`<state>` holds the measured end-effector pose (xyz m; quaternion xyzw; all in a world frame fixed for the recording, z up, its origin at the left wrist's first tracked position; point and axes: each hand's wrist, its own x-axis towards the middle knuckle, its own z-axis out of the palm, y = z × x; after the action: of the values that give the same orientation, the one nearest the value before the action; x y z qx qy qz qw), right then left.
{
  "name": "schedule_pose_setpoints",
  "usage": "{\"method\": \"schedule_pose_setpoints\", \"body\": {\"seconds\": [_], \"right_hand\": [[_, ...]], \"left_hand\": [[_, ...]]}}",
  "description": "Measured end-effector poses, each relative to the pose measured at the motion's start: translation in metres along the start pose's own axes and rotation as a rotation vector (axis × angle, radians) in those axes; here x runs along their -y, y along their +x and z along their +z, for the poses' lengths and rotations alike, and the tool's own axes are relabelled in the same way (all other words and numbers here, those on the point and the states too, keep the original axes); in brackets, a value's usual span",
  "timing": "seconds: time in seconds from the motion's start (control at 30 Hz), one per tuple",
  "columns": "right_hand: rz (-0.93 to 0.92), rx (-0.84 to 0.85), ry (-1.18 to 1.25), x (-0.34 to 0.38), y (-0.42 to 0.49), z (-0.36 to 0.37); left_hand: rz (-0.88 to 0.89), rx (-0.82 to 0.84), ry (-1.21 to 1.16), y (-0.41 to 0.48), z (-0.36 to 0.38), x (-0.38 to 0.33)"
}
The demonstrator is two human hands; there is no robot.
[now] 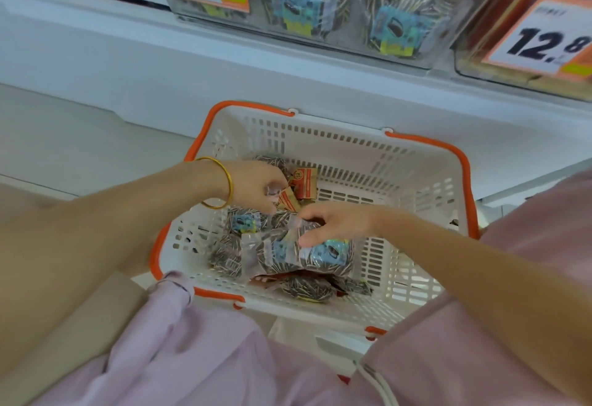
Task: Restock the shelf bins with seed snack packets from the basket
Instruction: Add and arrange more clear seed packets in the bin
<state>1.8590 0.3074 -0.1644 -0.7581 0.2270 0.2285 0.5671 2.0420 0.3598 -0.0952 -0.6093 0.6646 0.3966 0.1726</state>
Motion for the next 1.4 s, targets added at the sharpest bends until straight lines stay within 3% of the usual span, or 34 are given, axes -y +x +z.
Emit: {"method": "schedule_pose_setpoints", "body": {"seconds": [0.17,0.33,0.47,0.63,0.77,0.87,0.97,1.1,1.2,1.3,1.33,1.4], "right_hand": [[-0.114,-0.176,0.082,0.026,-0.030,-0.025],[-0.064,-0.479,0.185,0.020,-0.052,-0.041],[-0.005,-0.459,0.277,0.024,-0.056,-0.036],[-0.116,-0.536,0.254,0.035,-0.051,-0.035],[-0.182,-0.547,0.251,0.039,-0.053,-0.037],[-0.239,-0.587,0.201,0.045,-0.053,-0.039],[-0.285,-0.589,0.177,0.048,-0.052,-0.038],[-0.409,-0.629,-0.026,0.049,-0.056,-0.038],[-0.396,-0.831,-0.009,0.045,-0.061,-0.041],[-0.208,-1.144,0.374,0.045,-0.078,-0.041],[-0.144,-1.134,0.597,0.043,-0.085,-0.038],[-0.099,-0.919,0.986,0.037,-0.094,-0.026]], "left_hand": [[0.025,0.212,-0.417,0.001,0.000,-0.005],[-0.112,0.082,-0.741,0.000,-0.011,-0.002],[-0.144,0.026,-1.069,0.002,-0.015,-0.007],[-0.122,-0.009,-1.214,0.003,-0.019,-0.013],[-0.095,0.050,-1.228,0.005,-0.022,-0.013],[-0.015,0.077,-1.019,0.007,-0.020,-0.011],[0.010,0.063,-0.979,0.004,-0.016,-0.012],[0.051,0.044,-0.949,-0.003,-0.019,-0.010],[0.053,0.030,-0.967,-0.008,-0.021,-0.011],[0.060,-0.069,-1.035,-0.016,-0.030,-0.010],[0.063,-0.112,-1.069,-0.017,-0.033,-0.008],[0.115,-0.190,-1.182,-0.020,-0.037,-0.009]]}}
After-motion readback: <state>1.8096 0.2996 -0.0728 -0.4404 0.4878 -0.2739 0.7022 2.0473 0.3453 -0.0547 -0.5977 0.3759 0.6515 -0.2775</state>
